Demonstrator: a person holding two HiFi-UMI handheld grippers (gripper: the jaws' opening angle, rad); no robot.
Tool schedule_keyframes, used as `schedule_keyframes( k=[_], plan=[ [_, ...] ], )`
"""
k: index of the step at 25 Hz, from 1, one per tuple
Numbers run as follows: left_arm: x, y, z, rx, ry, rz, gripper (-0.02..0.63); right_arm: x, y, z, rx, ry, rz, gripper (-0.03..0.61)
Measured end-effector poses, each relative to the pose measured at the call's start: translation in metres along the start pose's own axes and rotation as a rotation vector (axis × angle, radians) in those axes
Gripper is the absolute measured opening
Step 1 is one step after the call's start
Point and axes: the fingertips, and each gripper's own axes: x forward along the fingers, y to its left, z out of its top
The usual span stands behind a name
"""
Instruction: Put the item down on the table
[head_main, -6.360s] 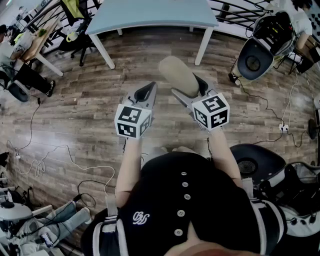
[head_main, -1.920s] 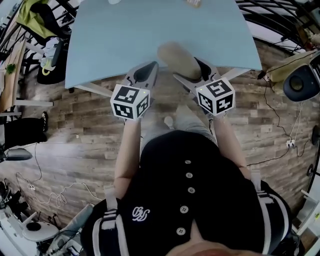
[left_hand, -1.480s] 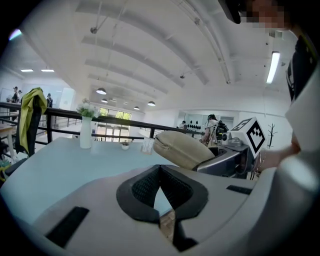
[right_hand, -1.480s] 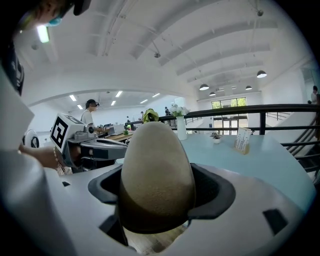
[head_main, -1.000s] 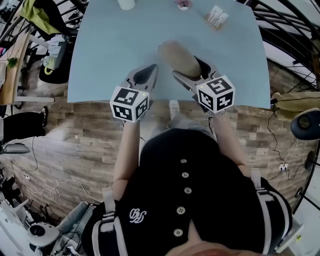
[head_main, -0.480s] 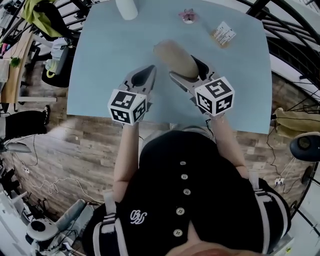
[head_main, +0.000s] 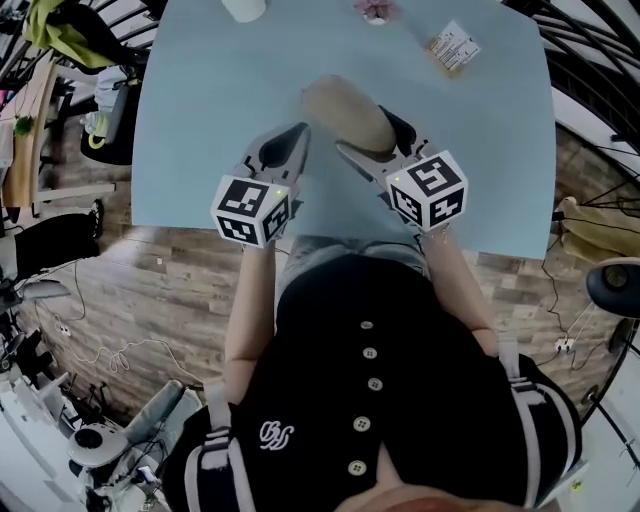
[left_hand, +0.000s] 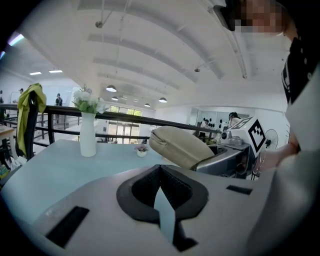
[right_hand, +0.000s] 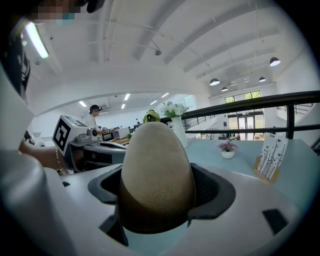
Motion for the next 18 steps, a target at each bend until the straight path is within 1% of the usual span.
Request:
schedule_keyframes(
  k=[3,9,12,15,18],
  plan=[
    [0.003,0.002,-0.004,0.002,0.019,-0.019,0.002,0.004,-0.004,-0.002,0.007,0.008,-0.014,0.393],
    [0.011,0.009,-0.012,-0.018,0.048,-0.069,0.003,0.011,-0.015,-0.006,0.021,0.044,-0.061,0.393],
    [0.011,0.015,-0.012,-0.017,0.062,-0.082,0.002,0.014,-0.021,-0.006,0.019,0.051,-0.091,0.393],
    [0.011,0.021,-0.016,-0.014,0.087,-0.102,0.003,0.019,-0.029,-0.006,0.047,0.045,-0.126,0.393],
    [0.012,0.027,-0.021,0.003,0.105,-0.119,0.006,0.023,-0.035,-0.007,0.054,0.056,-0.154,0.393]
  ],
)
